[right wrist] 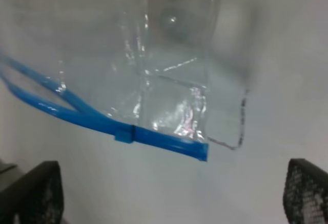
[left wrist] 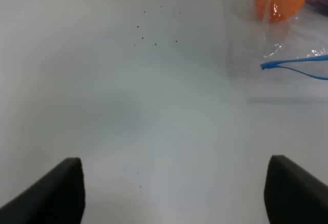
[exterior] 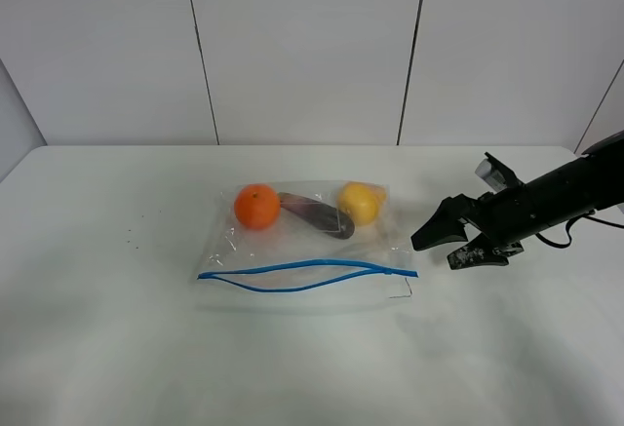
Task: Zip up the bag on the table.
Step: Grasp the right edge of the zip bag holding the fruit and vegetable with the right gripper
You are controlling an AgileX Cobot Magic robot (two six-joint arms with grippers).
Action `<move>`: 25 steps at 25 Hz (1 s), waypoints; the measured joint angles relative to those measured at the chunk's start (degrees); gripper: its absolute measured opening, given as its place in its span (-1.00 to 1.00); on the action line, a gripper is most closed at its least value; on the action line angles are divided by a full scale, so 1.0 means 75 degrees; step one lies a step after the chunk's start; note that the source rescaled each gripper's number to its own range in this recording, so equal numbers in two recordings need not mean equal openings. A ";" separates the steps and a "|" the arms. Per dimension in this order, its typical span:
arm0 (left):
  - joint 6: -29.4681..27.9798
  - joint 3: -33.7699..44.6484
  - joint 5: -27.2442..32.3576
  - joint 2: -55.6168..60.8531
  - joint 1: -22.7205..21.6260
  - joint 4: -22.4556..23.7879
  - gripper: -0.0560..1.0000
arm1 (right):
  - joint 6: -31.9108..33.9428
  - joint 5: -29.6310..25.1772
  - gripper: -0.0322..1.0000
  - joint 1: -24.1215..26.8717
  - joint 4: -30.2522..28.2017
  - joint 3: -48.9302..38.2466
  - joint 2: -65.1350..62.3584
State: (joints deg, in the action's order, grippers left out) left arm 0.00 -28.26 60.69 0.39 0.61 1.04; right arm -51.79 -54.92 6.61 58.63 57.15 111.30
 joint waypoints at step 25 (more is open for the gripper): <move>0.0000 0.0000 0.0000 0.0000 0.0000 0.0000 0.85 | -0.2679 -0.0954 0.64 -0.0156 0.2798 0.0047 0.1958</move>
State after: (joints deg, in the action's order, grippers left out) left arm 0.00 -28.26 60.69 0.39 0.61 1.04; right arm -71.88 -62.07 5.45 79.62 57.50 125.99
